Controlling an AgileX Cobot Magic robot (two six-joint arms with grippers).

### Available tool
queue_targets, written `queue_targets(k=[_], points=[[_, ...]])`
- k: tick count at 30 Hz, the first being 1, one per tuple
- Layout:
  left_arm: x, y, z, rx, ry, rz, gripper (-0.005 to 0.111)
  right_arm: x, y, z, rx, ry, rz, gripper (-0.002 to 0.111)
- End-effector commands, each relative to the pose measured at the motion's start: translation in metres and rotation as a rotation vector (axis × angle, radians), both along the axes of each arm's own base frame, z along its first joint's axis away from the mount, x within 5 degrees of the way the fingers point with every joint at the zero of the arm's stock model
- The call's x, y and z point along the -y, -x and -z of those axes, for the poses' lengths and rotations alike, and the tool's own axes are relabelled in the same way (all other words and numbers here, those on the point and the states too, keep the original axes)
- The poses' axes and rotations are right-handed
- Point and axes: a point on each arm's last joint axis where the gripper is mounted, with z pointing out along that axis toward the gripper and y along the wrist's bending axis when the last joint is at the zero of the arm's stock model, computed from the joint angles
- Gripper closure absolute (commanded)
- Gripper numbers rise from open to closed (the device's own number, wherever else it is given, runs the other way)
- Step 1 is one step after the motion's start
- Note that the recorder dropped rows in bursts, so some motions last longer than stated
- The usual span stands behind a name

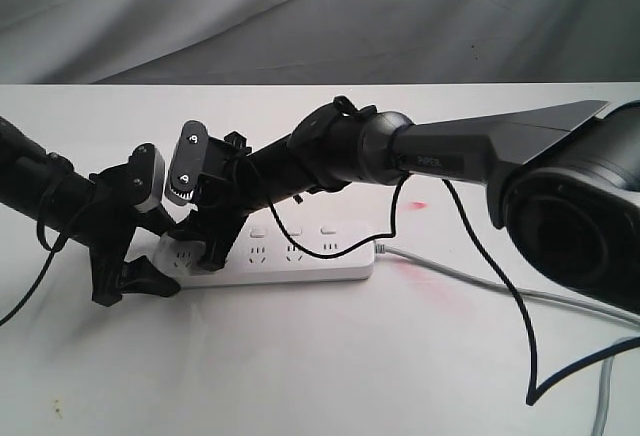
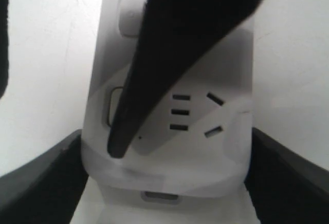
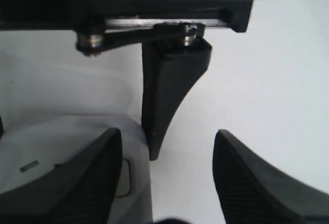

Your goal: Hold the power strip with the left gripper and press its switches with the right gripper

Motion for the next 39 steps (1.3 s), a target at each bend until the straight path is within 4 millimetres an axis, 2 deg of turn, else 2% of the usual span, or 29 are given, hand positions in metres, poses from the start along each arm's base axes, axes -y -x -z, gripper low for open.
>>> queue_targets(k=[1,8,17,20,27,39], points=[[0.002,-0.001,-0.001,0.007,0.004,0.007,0.037,0.001,0.01,0.031,-0.034,0.092,-0.065,0.057],[0.002,-0.001,-0.001,0.007,0.004,0.007,0.037,0.004,0.006,0.029,-0.022,0.095,-0.032,0.057],[0.002,-0.001,-0.001,0.007,0.004,0.007,0.037,0.021,-0.003,0.032,-0.013,0.148,-0.031,0.057],[0.002,-0.001,-0.001,0.007,0.004,0.007,0.037,0.024,0.0,0.038,-0.028,0.164,-0.028,0.057],[0.002,-0.001,-0.001,0.007,0.004,0.007,0.037,0.025,0.002,0.049,-0.052,0.171,-0.028,0.057],[0.002,-0.001,-0.001,0.007,0.004,0.007,0.037,0.024,0.003,0.048,-0.073,0.157,-0.02,0.057]])
